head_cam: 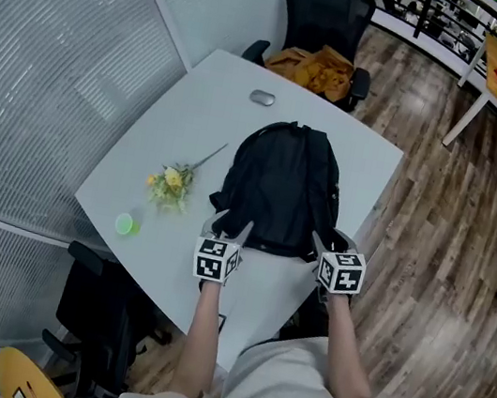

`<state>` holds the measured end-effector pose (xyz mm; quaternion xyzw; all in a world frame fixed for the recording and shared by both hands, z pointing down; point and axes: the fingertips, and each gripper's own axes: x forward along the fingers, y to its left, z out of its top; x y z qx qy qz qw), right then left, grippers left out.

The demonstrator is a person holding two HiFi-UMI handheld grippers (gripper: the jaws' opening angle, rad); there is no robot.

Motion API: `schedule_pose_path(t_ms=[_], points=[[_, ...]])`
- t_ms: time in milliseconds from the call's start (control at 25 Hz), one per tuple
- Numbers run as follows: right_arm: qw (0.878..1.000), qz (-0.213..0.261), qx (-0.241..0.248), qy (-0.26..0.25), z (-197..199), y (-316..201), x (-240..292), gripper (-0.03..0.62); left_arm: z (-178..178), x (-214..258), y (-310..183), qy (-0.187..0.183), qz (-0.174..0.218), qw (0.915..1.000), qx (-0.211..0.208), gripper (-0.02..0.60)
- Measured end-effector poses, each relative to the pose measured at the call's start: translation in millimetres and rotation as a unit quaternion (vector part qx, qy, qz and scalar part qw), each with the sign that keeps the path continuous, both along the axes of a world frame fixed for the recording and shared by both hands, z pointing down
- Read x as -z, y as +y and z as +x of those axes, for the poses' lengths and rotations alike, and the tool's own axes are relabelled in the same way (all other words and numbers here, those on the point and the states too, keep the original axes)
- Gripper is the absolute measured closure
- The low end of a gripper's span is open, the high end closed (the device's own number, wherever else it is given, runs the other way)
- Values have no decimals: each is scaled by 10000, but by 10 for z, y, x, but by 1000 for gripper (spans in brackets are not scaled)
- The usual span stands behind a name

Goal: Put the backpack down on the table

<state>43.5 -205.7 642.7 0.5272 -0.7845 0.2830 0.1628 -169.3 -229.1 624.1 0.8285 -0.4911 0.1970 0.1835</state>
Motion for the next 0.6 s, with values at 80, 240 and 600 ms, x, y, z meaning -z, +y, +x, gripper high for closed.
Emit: schedule_pose_path(t_ms=[80,240,600], points=[[9999,39,-19,-131,-49,37,49,418,-8,42,54,106,33,9999,91,333],[9996,134,48,-231,-111,112,126,417,-21,149,146,330,141,9986,381,333],[9988,324,160,-321,-112,235,260,418,169,362,470,340,347,9969,619,333]])
